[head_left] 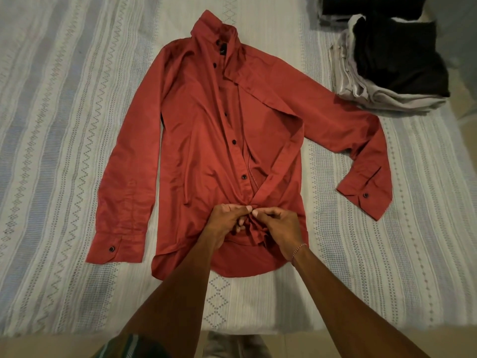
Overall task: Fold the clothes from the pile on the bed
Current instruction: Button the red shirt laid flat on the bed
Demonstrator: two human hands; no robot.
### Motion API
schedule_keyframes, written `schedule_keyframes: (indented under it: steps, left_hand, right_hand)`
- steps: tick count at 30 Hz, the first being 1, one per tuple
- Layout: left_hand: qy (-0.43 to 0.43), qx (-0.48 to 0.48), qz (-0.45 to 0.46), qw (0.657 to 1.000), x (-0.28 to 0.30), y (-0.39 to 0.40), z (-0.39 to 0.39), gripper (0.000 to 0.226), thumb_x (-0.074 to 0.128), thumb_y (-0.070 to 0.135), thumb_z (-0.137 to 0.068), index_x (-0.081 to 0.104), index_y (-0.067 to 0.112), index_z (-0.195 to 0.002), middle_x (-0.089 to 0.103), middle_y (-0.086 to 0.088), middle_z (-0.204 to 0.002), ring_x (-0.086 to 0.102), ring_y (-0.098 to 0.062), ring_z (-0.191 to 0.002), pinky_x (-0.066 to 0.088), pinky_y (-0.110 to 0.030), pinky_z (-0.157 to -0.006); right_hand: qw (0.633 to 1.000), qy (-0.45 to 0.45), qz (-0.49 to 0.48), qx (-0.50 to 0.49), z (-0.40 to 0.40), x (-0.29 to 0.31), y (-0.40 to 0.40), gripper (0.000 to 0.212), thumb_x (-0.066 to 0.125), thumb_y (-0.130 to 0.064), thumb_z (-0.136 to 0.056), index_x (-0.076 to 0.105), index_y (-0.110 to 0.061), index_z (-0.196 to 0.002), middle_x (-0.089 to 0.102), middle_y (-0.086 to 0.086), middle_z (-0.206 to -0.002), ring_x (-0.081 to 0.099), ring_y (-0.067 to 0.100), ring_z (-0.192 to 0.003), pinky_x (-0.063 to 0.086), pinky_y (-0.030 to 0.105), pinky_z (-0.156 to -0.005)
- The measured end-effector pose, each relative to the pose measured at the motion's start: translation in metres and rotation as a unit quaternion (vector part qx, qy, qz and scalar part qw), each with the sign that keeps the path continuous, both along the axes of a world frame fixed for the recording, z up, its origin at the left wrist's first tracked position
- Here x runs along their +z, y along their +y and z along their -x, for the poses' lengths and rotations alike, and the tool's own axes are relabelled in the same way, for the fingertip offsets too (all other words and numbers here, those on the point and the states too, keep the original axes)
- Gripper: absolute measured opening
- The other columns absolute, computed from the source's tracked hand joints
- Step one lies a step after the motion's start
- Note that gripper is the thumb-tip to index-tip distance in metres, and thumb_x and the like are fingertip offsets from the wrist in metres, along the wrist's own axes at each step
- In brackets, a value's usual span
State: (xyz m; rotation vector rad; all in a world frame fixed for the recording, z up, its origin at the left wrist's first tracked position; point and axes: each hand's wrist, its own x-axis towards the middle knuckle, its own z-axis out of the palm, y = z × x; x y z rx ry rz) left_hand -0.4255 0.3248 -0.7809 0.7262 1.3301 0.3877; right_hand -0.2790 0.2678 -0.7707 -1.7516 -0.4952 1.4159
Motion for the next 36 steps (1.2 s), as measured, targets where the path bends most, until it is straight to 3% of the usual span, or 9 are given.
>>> schedule_keyframes:
  steps: [5,10,16,20,22,24,28,32,36]
  left_hand:
    - [-0.005,-0.021,0.009,1.0,-0.004,0.002,0.003,0.02,0.074,0.024,-0.091,0.073,0.004,-0.092,0.055,0.0,-0.053,0.046,-0.011,-0.043,0.056,-0.03,-0.071]
    - [0.009,-0.005,-0.001,1.0,-0.003,0.0,0.0,0.003,0.074,0.008,-0.089,0.073,0.006,-0.087,0.058,-0.002,-0.05,0.048,-0.009,-0.037,0.048,-0.028,-0.058]
    - [0.011,0.023,-0.025,0.999,-0.004,-0.004,-0.001,0.012,0.077,0.011,-0.087,0.075,0.001,-0.093,0.062,-0.006,-0.052,0.046,-0.011,-0.034,0.038,-0.021,-0.039]
    - [0.002,0.027,-0.011,1.0,0.003,-0.003,0.0,0.019,0.076,0.012,-0.088,0.075,-0.003,-0.1,0.065,-0.008,-0.057,0.048,-0.013,-0.037,0.039,-0.022,-0.041]
    - [0.004,0.017,0.005,1.0,0.01,0.0,0.0,0.019,0.077,0.015,-0.087,0.076,-0.001,-0.098,0.066,-0.008,-0.06,0.05,-0.013,-0.038,0.041,-0.023,-0.045]
    - [0.033,0.013,0.014,0.999,0.017,0.005,0.0,0.016,0.077,0.017,-0.087,0.075,0.002,-0.093,0.067,-0.007,-0.061,0.053,-0.014,-0.039,0.041,-0.023,-0.047]
    - [0.088,0.046,-0.052,0.994,0.024,0.025,-0.004,0.006,0.069,0.004,-0.091,0.069,-0.001,-0.088,0.063,-0.009,-0.061,0.05,-0.009,-0.034,0.046,-0.022,-0.042]
    - [0.194,0.002,-0.201,0.96,0.025,0.052,-0.016,0.005,0.078,0.018,-0.085,0.073,0.018,-0.084,0.067,0.007,-0.06,0.066,-0.014,-0.052,0.056,-0.029,-0.058]
    - [0.255,-0.019,-0.214,0.943,0.019,0.063,-0.029,0.016,0.082,0.023,-0.078,0.078,0.015,-0.092,0.076,0.002,-0.074,0.073,-0.016,-0.073,0.058,-0.033,-0.072]
  right_hand:
    - [0.998,0.034,0.036,0.026,-0.008,0.001,0.004,0.004,0.075,-0.011,-0.089,0.078,-0.012,-0.088,0.079,0.003,-0.09,0.074,0.013,-0.089,0.056,0.02,-0.078]
    - [0.998,0.03,0.048,0.038,-0.008,-0.001,0.007,0.007,0.073,-0.012,-0.091,0.079,-0.014,-0.087,0.079,0.002,-0.089,0.073,0.012,-0.089,0.055,0.021,-0.081]
    - [0.998,0.04,0.042,0.027,-0.01,0.003,0.01,0.01,0.078,-0.015,-0.086,0.079,-0.007,-0.093,0.078,0.007,-0.09,0.074,0.014,-0.088,0.055,0.021,-0.078]
    - [0.998,0.03,0.051,0.021,-0.009,0.017,0.012,0.012,0.082,-0.015,-0.083,0.079,-0.006,-0.09,0.079,0.005,-0.086,0.074,0.015,-0.086,0.054,0.017,-0.071]
    - [0.997,-0.035,0.062,0.035,-0.007,0.027,0.016,0.019,0.086,-0.027,-0.079,0.078,-0.011,-0.084,0.078,0.002,-0.079,0.073,0.012,-0.078,0.053,0.018,-0.067]
    - [0.984,-0.162,0.063,0.032,-0.007,0.035,0.024,0.031,0.087,-0.041,-0.074,0.072,-0.016,-0.081,0.074,-0.001,-0.073,0.068,0.008,-0.068,0.049,0.017,-0.061]
    - [0.937,-0.348,0.015,-0.039,-0.02,0.047,0.054,0.041,0.085,-0.046,-0.075,0.058,-0.015,-0.084,0.062,-0.002,-0.079,0.06,0.013,-0.073,0.04,0.022,-0.062]
    - [0.926,-0.365,0.095,-0.011,-0.022,0.039,0.079,0.043,0.082,-0.051,-0.071,0.061,-0.017,-0.087,0.065,0.0,-0.084,0.062,0.02,-0.081,0.047,0.03,-0.07]
    - [0.925,-0.35,0.143,-0.029,-0.018,0.04,0.083,0.021,0.072,-0.038,-0.079,0.07,-0.017,-0.077,0.068,0.0,-0.072,0.065,0.027,-0.079,0.046,0.029,-0.069]
